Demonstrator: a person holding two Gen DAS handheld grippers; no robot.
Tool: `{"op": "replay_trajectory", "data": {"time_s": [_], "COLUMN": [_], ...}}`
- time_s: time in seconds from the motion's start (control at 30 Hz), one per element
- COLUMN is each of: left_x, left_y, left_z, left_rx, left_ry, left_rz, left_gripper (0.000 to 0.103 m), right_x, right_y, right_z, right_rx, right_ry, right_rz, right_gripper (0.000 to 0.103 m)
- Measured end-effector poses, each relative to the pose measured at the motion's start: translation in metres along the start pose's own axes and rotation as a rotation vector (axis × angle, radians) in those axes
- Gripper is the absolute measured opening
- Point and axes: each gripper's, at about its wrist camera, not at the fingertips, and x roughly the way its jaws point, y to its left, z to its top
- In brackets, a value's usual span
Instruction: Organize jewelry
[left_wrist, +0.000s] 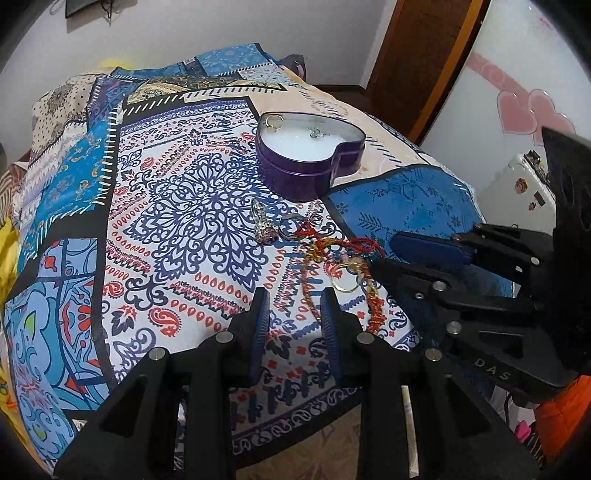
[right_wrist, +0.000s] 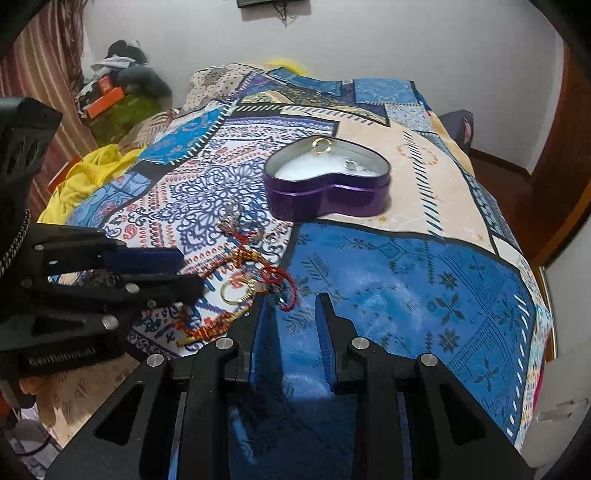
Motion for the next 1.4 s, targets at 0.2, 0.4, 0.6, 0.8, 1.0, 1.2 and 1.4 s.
{"op": "replay_trajectory", "data": {"time_s": [0.2, 0.4, 0.6, 0.8, 1.0, 1.2, 1.4], "left_x": [0.001, 0.002, 0.003, 0.011, 0.014, 0.010, -0.007], "left_y": [0.000, 0.003, 0.011, 0.007, 0.005, 0.004, -0.002], "left_z": [-0.001, 0.000, 0.001, 0.009, 0.011, 0.011, 0.012], "left_rx": [-0.002, -0.014, -0.045, -0.009, 0.007, 0.005, 0.014], "left_ry": [-0.004, -0.007, -0.025, -0.016, -0.024, -0.025, -0.065], "left_rz": [-0.005, -0.009, 0.035, 0.068, 0.071, 0.068, 0.061], "left_gripper": [0.028, 0.027, 0.012, 0.011, 0.005, 0.002, 0.002], "right_x": [0.008, 0.012, 0.004, -0.017, -0.035, -0.042, -0.047], "right_y": [0.011, 0.014, 0.002, -0.014, -0.023, -0.024, -0.027], "right_z": [0.001, 0.003, 0.001, -0.001, 0.002, 0.003, 0.005], "right_rx": [-0.073, -0.079, -0.005, 0.034, 0.063, 0.066, 0.068], "right_ry": [-0.020, -0.032, -0.065, -0.114, -0.167, -0.185, -0.201], "right_rz": [0.008, 0.039, 0.029, -0.009, -0.026, -0.034, -0.044], "right_gripper": [0.023, 0.007, 0.006, 0.006, 0.006, 0.006, 0.006]}}
